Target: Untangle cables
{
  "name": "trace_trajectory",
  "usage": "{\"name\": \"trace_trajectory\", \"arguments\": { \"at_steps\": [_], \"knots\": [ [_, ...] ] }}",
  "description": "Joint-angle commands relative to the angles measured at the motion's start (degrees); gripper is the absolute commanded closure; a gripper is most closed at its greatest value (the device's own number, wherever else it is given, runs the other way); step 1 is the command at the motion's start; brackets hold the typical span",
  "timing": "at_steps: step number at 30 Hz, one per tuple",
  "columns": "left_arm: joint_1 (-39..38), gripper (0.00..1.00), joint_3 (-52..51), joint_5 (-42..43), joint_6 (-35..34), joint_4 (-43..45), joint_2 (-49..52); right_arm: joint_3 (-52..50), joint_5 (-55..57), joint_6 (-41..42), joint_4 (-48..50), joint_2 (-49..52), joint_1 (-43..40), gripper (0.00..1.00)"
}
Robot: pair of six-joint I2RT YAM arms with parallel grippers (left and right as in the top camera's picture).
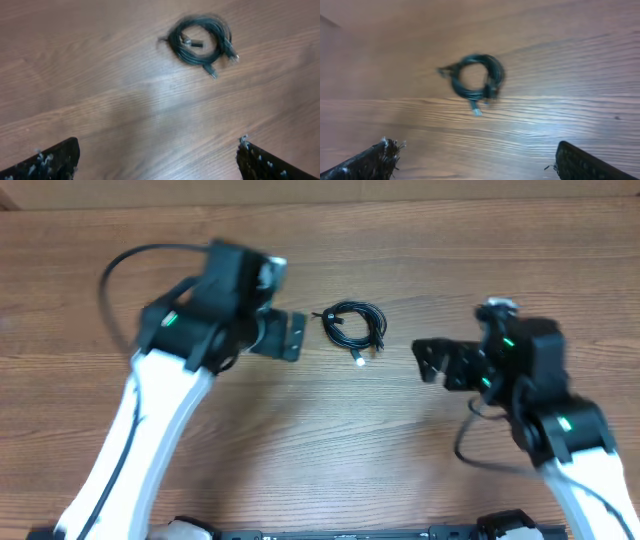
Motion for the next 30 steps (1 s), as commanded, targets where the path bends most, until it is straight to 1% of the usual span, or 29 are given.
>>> {"name": "trace_trajectory", "arguments": {
  "at_steps": [1, 2, 4, 6, 8, 10, 12, 16, 19, 22, 23, 25, 28, 30],
  "knots": [
    [-1.09, 0.00, 6.86, 2.36, -0.35, -1.60, 5.14, 1.95, 12.20, -0.37, 1.68, 7.74, 4.04, 0.00],
    [-1.14, 0.00, 8.37, 7.04, -0.35, -2.45, 6.43, 1.95, 11.15, -0.37, 4.44, 11.63, 5.25, 0.00],
    [-0.98, 0.00, 8.63, 9.51, -0.39, -2.80, 6.47, 1.95, 6.19, -0.66, 6.99, 15.69, 5.86, 0.00],
    [-0.87, 0.00, 8.98, 9.38, -1.70, -2.84, 5.79, 2.03, 3.10, -0.63, 10.32, 19.32, 5.88, 0.00],
    [-0.90, 0.00, 9.99, 6.95, -4.90, -3.72, 4.83, 3.43, 1.64, 0.07, 11.65, 22.49, 5.86, 0.00],
    [-0.90, 0.00, 11.98, 3.63, -8.41, -5.64, 3.93, 6.91, 2.12, 1.99, 10.27, 26.16, 5.86, 0.00],
    [-0.90, 0.00, 14.84, 2.08, -9.99, -7.61, 3.15, 12.52, 4.52, 2.23, 7.17, 30.56, 5.86, 0.00],
    [-0.90, 0.00, 21.31, 2.21, -10.95, -12.15, 2.36, 23.69, 11.93, 1.51, 2.16, 38.84, 5.75, 0.00],
    [-0.92, 0.00, 26.10, 2.16, -11.06, -17.11, 2.36, 29.22, 11.63, -0.85, 1.62, 44.63, 5.20, 0.00],
    [-0.90, 0.00, 28.94, 1.33, -11.06, -20.81, 2.34, 30.05, 10.67, -0.83, 3.54, 47.95, 4.68, 0.00],
    [-0.90, 0.00, 29.66, 0.68, -11.06, -21.86, 2.32, 30.05, 10.29, -0.83, 3.98, 48.74, 4.61, 0.01],
    [-0.90, 0.00, 30.49, -0.79, -11.04, -23.37, 2.12, 30.05, 9.31, -0.83, 4.72, 50.47, 4.63, 0.06],
    [-0.90, 0.00, 30.69, -2.03, -11.04, -24.24, 1.77, 30.01, 9.09, -0.79, 4.96, 52.72, 4.63, 0.07],
    [-0.90, 0.00, 30.69, -1.92, -11.04, -24.48, 1.77, 30.01, 9.07, -0.61, 4.70, 54.34, 4.63, 0.10]
  ]
}}
